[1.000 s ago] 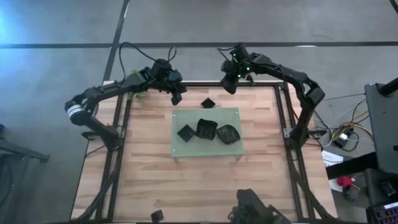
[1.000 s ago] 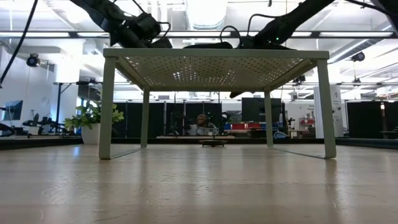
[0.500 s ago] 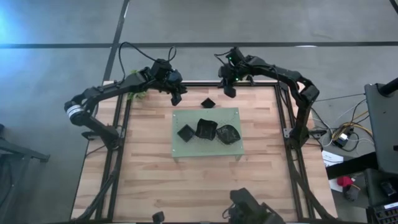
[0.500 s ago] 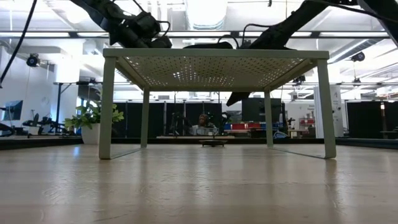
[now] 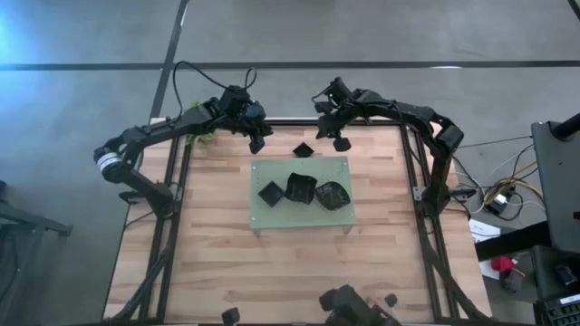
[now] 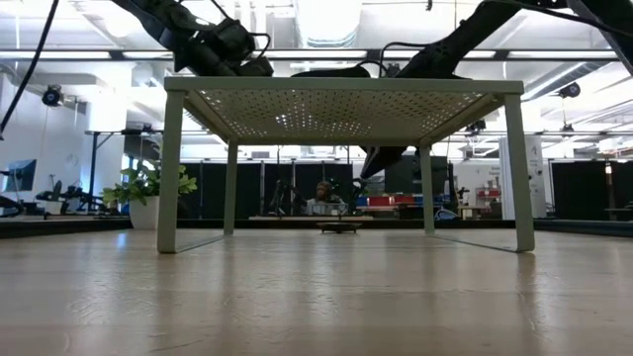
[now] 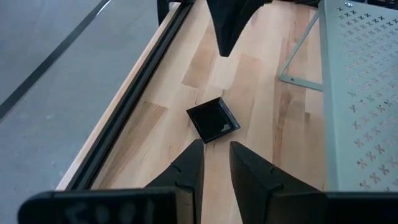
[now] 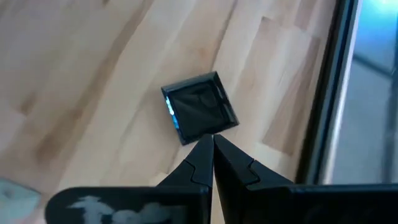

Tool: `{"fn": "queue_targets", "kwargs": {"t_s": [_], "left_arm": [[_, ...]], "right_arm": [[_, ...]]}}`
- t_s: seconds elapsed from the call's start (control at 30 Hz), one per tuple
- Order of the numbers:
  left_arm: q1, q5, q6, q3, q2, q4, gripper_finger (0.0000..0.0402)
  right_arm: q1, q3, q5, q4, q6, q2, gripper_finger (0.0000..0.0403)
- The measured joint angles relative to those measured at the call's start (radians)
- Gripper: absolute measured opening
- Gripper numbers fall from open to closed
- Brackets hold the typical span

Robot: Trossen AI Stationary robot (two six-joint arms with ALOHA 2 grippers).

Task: Pick & Place Mini shaped plates
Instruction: Stack the square plate on top of the square plate on the shelf

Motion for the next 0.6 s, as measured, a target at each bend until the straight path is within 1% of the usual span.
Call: {"fn": "queue_targets", "kwargs": {"t_s": [0.17,0.27,0.5,0.6], "left_arm": [[0.001,0.000,0.000,0.000,0.000,0.000,0.0071],[0.001,0.000,0.000,0.000,0.000,0.000,0.0071],[0.000,0.000,0.001,0.000,0.000,0.000,0.0071],[0.000,0.000,0.001,0.000,0.000,0.000,0.0071]], "right_arm": [[0.006,0.000,0.001,0.009,-0.167,0.000,0.0008],[0.014,0.000,0.001,0.018,-0.232,0.000,0.0008],[0.044,0.000,0.003,0.060,-0.281,0.000,0.0008],[0.051,-0.015,0.001,0.124,-0.278,0.000,0.0008]]}}
